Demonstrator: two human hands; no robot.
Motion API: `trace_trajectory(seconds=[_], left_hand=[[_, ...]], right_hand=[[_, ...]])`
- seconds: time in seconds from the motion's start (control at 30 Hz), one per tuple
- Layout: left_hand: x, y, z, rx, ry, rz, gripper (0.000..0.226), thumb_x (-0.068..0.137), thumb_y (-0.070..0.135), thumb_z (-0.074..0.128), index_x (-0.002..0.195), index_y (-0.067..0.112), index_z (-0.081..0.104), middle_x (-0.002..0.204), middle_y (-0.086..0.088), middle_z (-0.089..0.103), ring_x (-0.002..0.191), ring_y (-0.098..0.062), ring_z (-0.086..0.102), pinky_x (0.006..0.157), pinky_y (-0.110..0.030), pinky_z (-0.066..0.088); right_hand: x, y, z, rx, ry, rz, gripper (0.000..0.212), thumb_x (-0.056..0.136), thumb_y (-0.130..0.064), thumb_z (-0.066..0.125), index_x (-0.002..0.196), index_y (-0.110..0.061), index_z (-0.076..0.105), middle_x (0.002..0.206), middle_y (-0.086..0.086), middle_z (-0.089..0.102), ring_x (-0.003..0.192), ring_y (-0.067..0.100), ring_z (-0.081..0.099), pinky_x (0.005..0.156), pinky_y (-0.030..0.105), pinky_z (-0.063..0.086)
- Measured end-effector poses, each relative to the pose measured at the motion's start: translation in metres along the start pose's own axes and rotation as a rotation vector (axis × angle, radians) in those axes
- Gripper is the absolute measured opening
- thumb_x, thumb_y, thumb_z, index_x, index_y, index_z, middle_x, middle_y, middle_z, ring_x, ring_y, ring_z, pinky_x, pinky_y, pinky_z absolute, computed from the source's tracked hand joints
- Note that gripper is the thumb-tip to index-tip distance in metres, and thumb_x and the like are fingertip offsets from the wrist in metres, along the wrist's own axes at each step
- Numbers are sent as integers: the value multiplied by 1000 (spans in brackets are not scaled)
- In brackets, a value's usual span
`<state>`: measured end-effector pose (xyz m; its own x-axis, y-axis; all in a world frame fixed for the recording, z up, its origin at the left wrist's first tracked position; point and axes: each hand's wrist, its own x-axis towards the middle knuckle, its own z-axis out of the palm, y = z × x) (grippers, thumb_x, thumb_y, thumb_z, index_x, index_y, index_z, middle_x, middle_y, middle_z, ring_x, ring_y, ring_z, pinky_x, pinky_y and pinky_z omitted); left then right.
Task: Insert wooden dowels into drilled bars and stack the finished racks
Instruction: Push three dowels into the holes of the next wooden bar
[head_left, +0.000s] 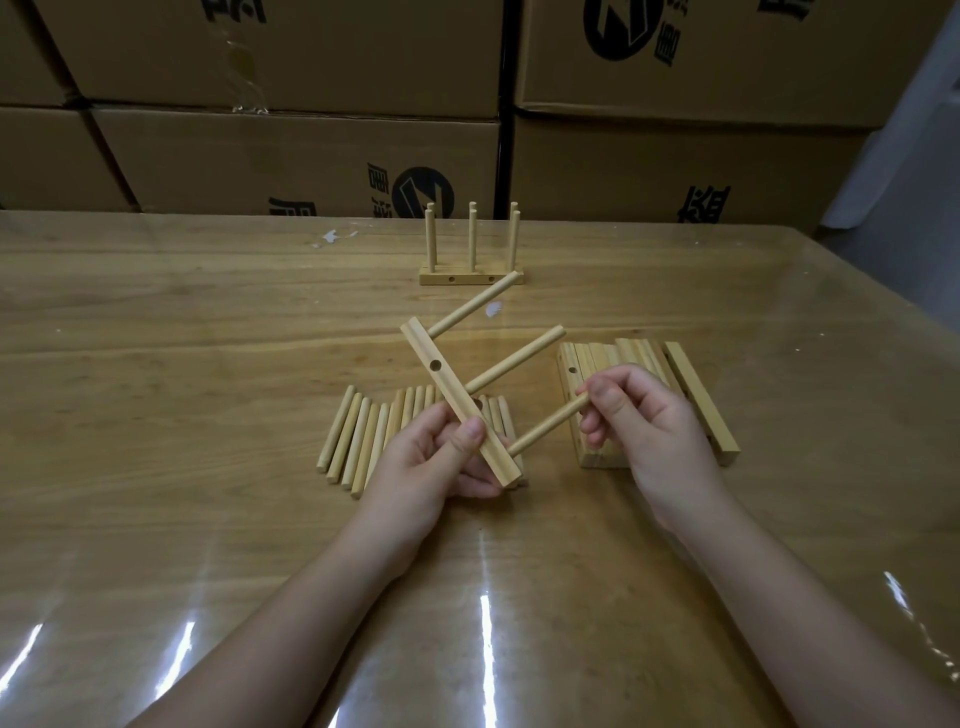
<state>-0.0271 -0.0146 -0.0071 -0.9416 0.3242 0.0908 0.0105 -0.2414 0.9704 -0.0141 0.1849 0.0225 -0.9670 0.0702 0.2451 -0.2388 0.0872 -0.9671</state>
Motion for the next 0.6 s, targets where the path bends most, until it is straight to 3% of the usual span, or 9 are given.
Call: trace_trajectory(seconds=[0.1, 0.23, 0.3, 0.6], left_hand=[[0, -1, 0, 4, -4, 5, 43, 74, 44, 65, 105, 13, 62, 88, -7, 74, 70, -14, 69, 59, -24, 56], [0, -1, 1, 25, -11, 25, 41, 77, 43, 63, 106, 13, 61, 88, -5, 74, 71, -13, 69, 60, -24, 56], [-1, -1, 1, 31, -9, 34, 41, 78, 43, 63, 106, 14, 61, 87, -5, 73, 70, -12, 69, 59, -23, 56], [0, 2, 2, -65, 16, -23, 30, 71, 46, 68, 95, 28, 72, 75, -11, 69, 61, -16, 65, 53, -23, 54]], right_hand=[[0, 1, 0, -5, 0, 7, 14, 91, -18, 52, 84, -13, 63, 62, -6, 60, 61, 5, 57, 58, 17, 49], [0, 0, 0, -15, 4, 7, 18, 87, -28, 53, 83, -13, 61, 60, -6, 57, 58, 6, 54, 57, 17, 47], [0, 0, 0, -21, 11, 1, 16, 91, -22, 51, 84, -12, 61, 61, -7, 58, 59, 6, 54, 58, 17, 48], [-6, 0, 1, -248, -11, -160, 12, 94, -15, 49, 96, -19, 61, 82, -2, 60, 75, 8, 60, 68, 21, 52]])
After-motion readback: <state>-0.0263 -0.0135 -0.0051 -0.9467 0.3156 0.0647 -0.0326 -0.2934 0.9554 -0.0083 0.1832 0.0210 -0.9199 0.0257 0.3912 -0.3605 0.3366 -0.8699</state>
